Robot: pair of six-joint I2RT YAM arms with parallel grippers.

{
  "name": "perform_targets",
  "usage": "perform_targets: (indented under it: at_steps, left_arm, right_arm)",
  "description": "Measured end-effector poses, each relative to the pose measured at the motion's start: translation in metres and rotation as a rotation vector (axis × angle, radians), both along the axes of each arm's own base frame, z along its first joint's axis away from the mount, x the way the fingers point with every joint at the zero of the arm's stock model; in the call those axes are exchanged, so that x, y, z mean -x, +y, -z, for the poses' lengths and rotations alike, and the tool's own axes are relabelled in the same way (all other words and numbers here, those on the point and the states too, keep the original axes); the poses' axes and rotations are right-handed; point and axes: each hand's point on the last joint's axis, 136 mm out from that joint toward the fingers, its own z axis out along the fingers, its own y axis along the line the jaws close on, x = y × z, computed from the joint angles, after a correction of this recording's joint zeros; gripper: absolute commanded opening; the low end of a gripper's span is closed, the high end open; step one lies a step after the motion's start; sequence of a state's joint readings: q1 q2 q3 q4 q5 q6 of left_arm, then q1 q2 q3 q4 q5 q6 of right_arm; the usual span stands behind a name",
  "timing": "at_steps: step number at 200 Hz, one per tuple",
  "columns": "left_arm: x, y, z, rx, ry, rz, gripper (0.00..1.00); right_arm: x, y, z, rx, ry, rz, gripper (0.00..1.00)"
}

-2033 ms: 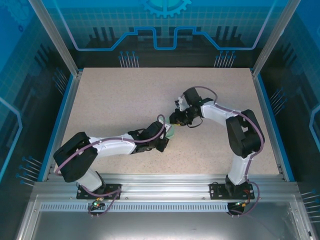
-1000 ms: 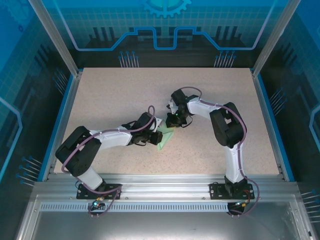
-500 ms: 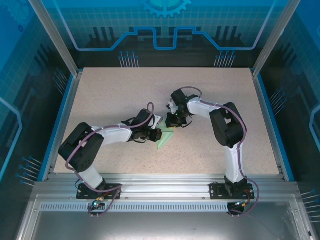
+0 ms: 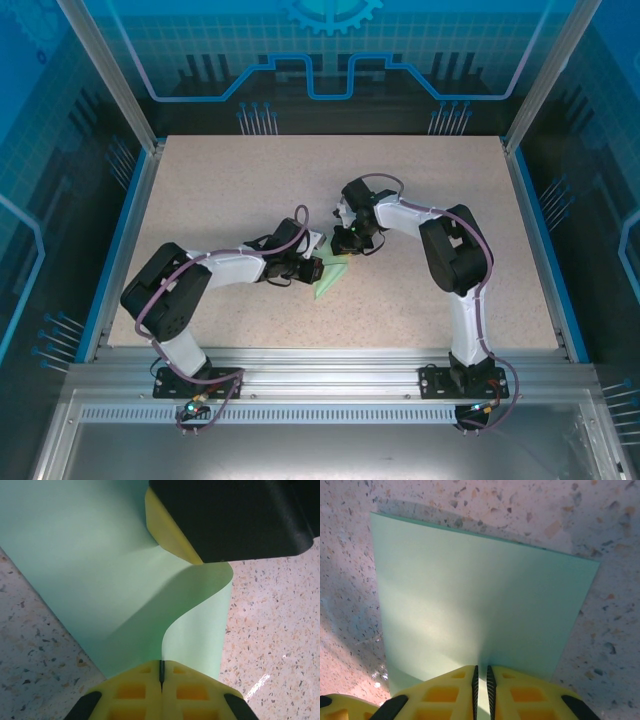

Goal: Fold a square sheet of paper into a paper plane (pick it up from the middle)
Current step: Third fold the triangle at the center of the table.

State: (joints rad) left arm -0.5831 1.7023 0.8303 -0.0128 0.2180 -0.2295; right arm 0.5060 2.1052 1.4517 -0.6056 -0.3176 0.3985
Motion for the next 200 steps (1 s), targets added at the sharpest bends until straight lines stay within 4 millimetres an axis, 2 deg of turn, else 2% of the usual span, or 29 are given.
perform_targets:
  at_steps: [200]
  left_arm:
    - [0.0021, 0.0066, 0.0041, -0.007, 0.026, -0.040, 0.02]
  right_arm:
    - [0.0007, -0.0001, -0.0006, 0.002, 0.004, 0.000, 0.17]
